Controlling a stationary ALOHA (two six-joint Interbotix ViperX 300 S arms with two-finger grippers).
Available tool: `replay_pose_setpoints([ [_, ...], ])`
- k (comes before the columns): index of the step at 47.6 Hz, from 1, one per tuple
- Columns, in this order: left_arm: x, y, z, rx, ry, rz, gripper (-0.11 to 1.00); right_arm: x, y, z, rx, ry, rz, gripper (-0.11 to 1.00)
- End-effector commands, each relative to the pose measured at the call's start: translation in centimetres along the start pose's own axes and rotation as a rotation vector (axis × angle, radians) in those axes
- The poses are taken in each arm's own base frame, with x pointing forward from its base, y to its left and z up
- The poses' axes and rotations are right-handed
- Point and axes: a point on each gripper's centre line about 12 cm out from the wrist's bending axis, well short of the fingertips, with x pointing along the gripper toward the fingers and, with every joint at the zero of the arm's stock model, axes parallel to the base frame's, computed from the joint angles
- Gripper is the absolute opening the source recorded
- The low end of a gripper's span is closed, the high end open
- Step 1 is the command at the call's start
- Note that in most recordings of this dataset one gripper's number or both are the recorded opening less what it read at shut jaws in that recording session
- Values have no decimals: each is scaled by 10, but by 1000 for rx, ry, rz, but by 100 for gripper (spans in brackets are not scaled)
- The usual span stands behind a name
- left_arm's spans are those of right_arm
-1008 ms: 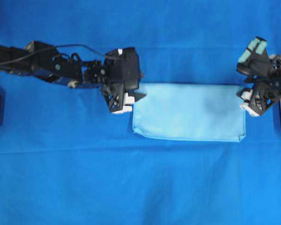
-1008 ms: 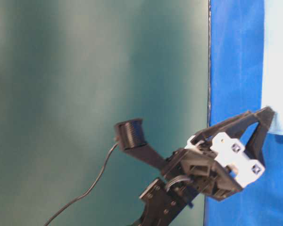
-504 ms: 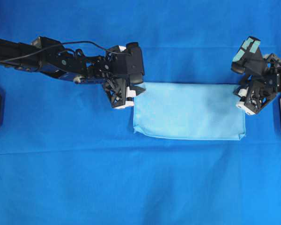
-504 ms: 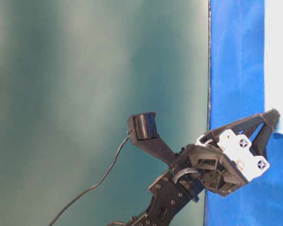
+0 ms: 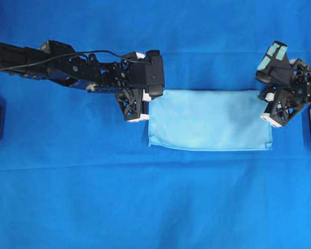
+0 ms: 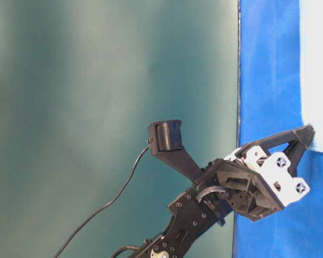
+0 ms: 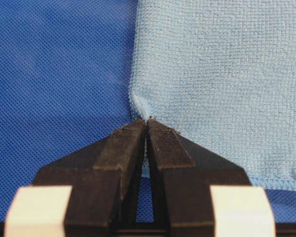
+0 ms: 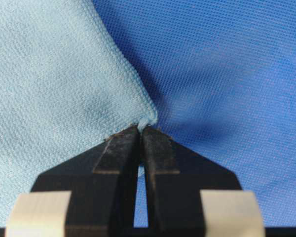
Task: Fold the light blue towel.
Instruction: 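Regrasp the folded towel's left and right ends with both grippers, then lift the right end with the right gripper and swing it over toward the left gripper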
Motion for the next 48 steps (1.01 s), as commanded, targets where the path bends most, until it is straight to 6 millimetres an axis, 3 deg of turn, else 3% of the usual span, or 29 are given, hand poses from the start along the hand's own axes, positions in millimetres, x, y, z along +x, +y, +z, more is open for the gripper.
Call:
replay_pose_setpoints([
  [1, -6, 3, 14, -1, -33, 6, 1, -6, 0, 7, 9, -37, 4, 2],
  [12, -29, 6, 36, -1, -50, 6, 1, -32, -5, 17, 42, -109, -14, 2],
  [31, -93, 3, 79, 11, -172, 8, 1, -98, -5, 23, 79, -284, 19, 2],
  [36, -97, 0, 81, 17, -185, 3, 1, -108, -5, 23, 83, -306, 26, 2],
  [48, -97, -8, 77, -5, -179, -13, 1, -108, -8, 25, 92, -305, 8, 2],
])
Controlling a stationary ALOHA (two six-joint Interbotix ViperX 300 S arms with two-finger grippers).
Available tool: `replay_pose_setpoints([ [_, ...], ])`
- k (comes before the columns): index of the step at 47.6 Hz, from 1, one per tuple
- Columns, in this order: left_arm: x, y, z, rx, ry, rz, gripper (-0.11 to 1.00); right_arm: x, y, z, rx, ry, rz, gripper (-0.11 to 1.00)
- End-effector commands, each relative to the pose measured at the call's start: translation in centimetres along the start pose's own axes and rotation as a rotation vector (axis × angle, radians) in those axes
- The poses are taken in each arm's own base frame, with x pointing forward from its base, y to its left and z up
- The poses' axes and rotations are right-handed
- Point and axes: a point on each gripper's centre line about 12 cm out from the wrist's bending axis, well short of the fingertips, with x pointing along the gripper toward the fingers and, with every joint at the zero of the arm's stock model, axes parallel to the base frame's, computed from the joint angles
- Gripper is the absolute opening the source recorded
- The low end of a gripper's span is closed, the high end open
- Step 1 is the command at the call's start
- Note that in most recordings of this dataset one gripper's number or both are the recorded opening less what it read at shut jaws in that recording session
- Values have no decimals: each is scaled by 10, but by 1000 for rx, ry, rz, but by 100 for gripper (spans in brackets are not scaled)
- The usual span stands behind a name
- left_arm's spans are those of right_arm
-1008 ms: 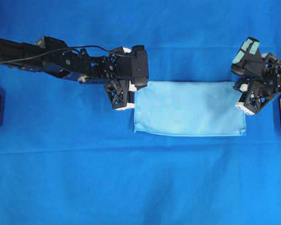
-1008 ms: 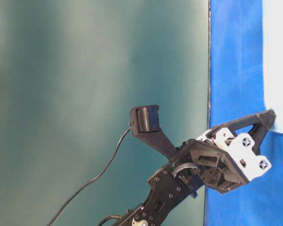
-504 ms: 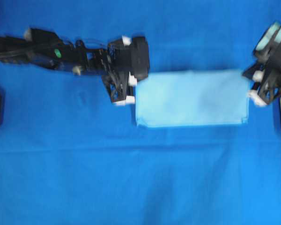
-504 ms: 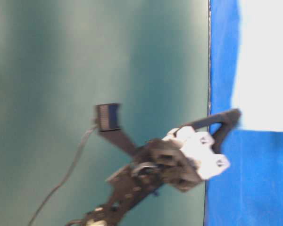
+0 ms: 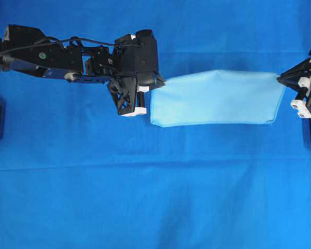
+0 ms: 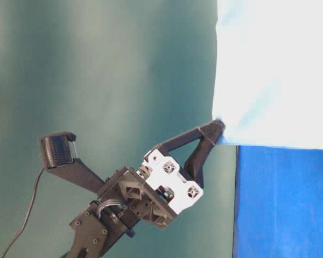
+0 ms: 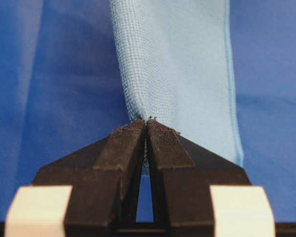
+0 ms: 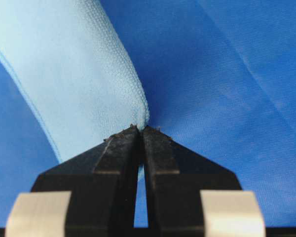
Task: Fold the light blue towel.
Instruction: 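Lift the right end with the right gripper and swing it over toward the left gripper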
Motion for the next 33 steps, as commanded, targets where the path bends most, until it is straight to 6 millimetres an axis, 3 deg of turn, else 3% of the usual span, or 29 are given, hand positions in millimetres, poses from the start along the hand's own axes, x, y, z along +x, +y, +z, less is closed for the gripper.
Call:
replay_pose_setpoints([
  [1, -11, -6, 13, 0, -49, -8, 1, -3, -1, 10, 8, -28, -7, 2],
  [18, -13, -54, 34, 66, -215, -83, 1, 8, -30, 39, 68, -89, -145, 2],
  [33, -8, -104, 66, 117, -337, -165, 1, 36, -42, 90, 59, -169, -159, 2],
])
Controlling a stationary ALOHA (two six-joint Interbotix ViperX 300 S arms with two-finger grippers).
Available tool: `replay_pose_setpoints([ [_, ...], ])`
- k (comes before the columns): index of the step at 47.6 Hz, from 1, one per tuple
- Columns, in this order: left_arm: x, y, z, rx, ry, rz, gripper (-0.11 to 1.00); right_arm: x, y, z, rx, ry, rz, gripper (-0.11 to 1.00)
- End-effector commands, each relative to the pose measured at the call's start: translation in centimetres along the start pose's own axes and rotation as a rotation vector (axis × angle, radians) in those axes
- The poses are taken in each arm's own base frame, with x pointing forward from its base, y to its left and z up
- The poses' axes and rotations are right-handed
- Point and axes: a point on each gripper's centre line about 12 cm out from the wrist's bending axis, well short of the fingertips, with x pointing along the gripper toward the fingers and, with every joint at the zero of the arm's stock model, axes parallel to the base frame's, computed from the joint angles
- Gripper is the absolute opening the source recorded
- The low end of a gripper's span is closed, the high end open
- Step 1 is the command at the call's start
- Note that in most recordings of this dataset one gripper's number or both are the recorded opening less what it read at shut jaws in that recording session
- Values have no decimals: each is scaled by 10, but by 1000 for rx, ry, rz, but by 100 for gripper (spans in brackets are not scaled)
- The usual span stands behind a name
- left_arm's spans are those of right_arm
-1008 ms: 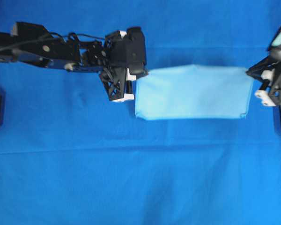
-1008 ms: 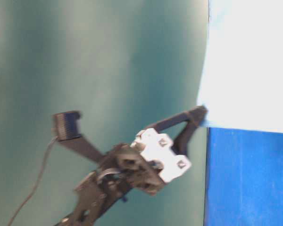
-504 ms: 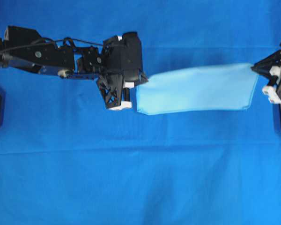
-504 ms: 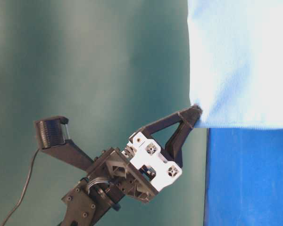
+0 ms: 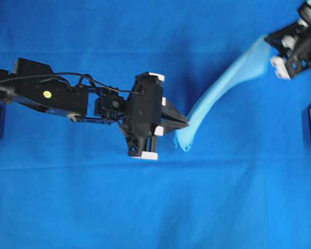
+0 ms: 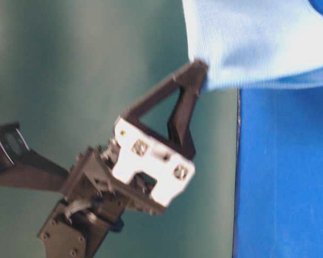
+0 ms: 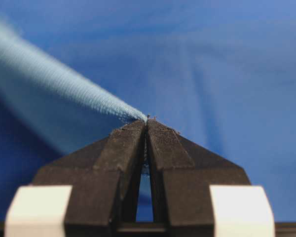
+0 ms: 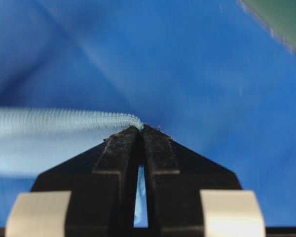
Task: Fold the light blue towel.
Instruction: 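Lift the right end with the right gripper and swing it over toward the left gripper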
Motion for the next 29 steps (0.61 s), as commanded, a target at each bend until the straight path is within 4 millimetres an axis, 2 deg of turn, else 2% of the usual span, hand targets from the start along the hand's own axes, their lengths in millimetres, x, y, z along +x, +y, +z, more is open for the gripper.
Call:
replay_pose_setpoints([
  [1, 2, -12, 27, 10, -72, -22, 1, 9, 1, 22, -4, -38, 4, 2],
  [9, 19, -25, 42, 21, -102, -44, 1, 34, 10, 43, -38, -45, 25, 2],
  [19, 35, -31, 53, 25, -126, -53, 1, 60, 20, 63, -56, -53, 47, 2],
  [29, 42, -33, 57, 25, -138, -55, 1, 65, 19, 70, -77, -59, 39, 2],
])
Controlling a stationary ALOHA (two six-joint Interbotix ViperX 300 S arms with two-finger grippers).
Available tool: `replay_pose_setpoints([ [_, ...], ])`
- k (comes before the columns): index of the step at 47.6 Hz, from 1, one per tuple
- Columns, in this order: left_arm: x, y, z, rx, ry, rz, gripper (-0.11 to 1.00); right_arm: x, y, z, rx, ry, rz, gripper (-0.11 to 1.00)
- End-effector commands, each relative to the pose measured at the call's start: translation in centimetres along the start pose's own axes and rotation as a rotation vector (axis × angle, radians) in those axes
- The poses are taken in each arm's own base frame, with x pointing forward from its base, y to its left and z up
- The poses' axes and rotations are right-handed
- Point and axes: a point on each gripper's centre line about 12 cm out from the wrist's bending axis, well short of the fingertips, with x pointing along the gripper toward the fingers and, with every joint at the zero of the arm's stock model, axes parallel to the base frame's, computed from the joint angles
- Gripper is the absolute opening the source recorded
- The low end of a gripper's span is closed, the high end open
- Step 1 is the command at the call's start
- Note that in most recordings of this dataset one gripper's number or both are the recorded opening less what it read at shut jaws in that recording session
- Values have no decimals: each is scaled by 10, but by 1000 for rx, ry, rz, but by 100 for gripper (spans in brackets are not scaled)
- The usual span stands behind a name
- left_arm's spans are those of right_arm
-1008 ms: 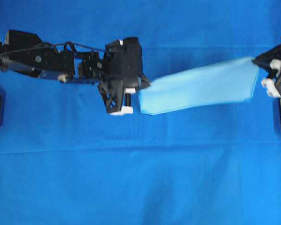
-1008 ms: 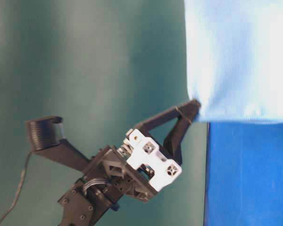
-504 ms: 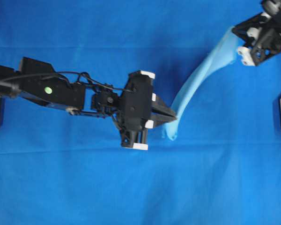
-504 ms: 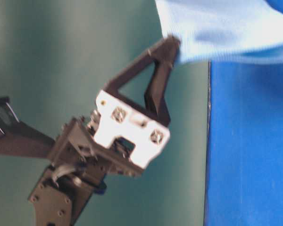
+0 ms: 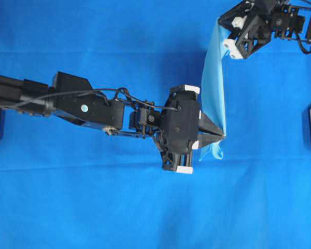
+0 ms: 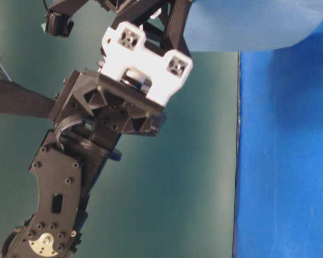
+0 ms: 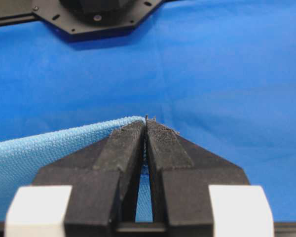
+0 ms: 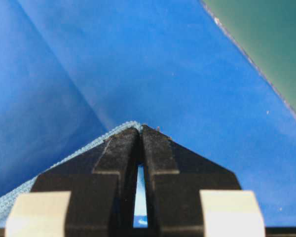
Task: Fold the light blue towel.
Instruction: 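Lift the right end with the right gripper and swing it over toward the left gripper, then lay the towel down vertically and open both grippers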
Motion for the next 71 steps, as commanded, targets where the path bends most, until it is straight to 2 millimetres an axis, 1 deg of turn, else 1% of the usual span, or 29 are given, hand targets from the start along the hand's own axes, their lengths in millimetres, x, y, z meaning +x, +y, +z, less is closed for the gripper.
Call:
replay_pose_setpoints([
  [1, -3, -17, 25, 16, -71, -27, 1, -4, -7, 14, -1, -42, -15, 2],
  [7, 9, -19, 35, 17, -111, -27, 1, -10, -15, 7, 11, -35, -37, 2],
  [21, 51, -26, 59, 43, -198, -29, 1, -45, -29, -17, 24, -24, -94, 2],
  [24, 59, -26, 61, 44, -207, -28, 1, -50, -31, -21, 21, -14, -107, 2],
  [29, 69, -27, 57, 43, -204, -29, 1, -49, -31, -23, -1, 1, -113, 2],
  [33, 73, -25, 48, 38, -187, -27, 1, -41, -30, -25, -18, 25, -110, 2],
  [37, 75, -22, 35, 13, -157, -24, 1, -26, -27, -24, -32, 47, -98, 2],
  [42, 69, -22, 19, 5, -133, -24, 1, -4, -20, -18, -42, 54, -65, 2],
  [52, 44, -25, -15, -63, -106, -30, 1, 42, 3, 1, -71, 42, 13, 2],
  [58, 27, -28, -39, -134, -69, -36, 1, 64, 16, 7, -90, 49, 40, 2],
  [62, 17, -31, -53, -165, -36, -42, 1, 74, 24, 11, -97, 48, 55, 2],
  [66, 9, -34, -65, -178, -3, -46, 1, 80, 28, 13, -95, 45, 64, 2],
  [71, 3, -34, -74, -182, 18, -46, 1, 83, 33, 14, -96, 40, 76, 2],
])
